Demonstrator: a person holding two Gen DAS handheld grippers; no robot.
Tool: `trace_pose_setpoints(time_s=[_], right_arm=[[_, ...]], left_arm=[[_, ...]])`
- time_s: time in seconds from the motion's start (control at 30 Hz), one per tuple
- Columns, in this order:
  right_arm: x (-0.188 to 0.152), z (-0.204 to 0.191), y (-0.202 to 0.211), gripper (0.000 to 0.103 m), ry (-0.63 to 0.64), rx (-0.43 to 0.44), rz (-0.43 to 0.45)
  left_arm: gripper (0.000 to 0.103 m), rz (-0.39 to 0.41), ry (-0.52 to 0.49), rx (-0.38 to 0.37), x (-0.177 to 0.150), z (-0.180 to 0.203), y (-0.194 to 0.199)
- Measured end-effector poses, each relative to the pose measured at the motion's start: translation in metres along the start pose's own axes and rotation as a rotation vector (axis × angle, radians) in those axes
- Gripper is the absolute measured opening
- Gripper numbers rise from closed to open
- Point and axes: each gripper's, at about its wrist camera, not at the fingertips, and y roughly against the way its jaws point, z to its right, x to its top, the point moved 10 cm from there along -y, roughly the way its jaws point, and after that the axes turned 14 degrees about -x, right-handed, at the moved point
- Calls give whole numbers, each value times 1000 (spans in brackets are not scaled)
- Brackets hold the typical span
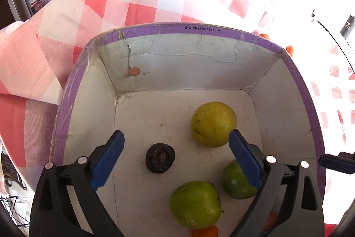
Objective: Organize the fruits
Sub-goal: 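Open both tools to release the date and apple into the box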
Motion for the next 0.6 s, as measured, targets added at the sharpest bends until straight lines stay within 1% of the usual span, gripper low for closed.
trace_pose_setpoints(time_s=[0.07,0.1,0.17,0.2,0.3,0.33,0.43,0.5,0.6], right_arm=[[10,23,10,81,-81,1,43],[18,29,11,81,-123,-3,57],[19,58,14,82,-203,-14,79],[25,70,12,82,-244,-21,80],[11,113,-3,82,-350,-46,44],[3,125,-15,82,-386,-50,21],[-22,162,-37,82,-491,-67,-40],[-41,181,-58,82,-553,-83,-76],[-68,207,-79,82,-614,-118,-123]], left_arm=[[101,70,-20,29,17,7,12],[101,109,-35,37,28,17,17],[101,175,-71,53,46,33,27],[101,206,-89,62,55,39,32],[101,282,-142,79,75,67,35],[101,295,-156,77,81,76,38],[101,285,-159,37,93,107,34],[101,289,-157,15,100,128,30],[101,263,-166,-38,105,164,13]])
